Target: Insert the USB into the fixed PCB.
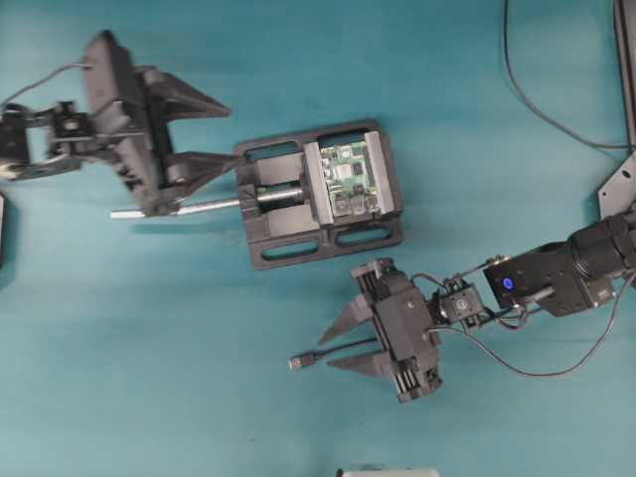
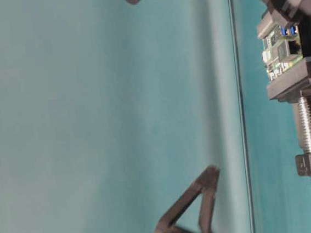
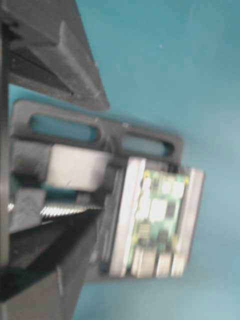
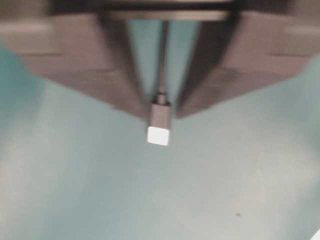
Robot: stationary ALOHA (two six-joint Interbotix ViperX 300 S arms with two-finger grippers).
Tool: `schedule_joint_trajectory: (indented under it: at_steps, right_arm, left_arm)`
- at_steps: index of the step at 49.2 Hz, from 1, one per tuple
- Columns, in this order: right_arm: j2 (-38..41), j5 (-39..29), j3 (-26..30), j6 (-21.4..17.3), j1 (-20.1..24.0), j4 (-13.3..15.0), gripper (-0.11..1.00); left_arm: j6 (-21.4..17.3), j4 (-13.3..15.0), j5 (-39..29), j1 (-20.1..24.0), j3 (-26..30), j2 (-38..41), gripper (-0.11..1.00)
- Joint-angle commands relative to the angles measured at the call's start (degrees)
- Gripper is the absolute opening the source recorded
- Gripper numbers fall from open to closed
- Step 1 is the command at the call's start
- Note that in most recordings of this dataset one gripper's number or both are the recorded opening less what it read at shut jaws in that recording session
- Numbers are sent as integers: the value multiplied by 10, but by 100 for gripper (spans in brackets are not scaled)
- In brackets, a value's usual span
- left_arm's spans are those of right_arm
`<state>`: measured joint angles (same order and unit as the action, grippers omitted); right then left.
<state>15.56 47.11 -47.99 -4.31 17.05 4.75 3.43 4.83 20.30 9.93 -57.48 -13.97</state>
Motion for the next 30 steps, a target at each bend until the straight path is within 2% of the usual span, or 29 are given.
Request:
schedule_joint_trajectory:
  at_steps: [1, 4, 13, 30]
  right_arm:
    - [-2, 2, 9, -1, 2, -4, 56]
    - [6, -3, 13, -1, 1, -3, 61]
    - [33, -4, 33, -1, 2, -3, 56]
    - [61, -4, 53, -1, -9, -3, 56]
  left_arm:
    - [-3, -3, 2, -2, -18, -54, 94]
    - [-3, -3, -1, -3, -43, -83, 92]
    - [3, -3, -3, -14, -120, -166, 92]
    - [5, -3, -4, -17, -202, -285, 92]
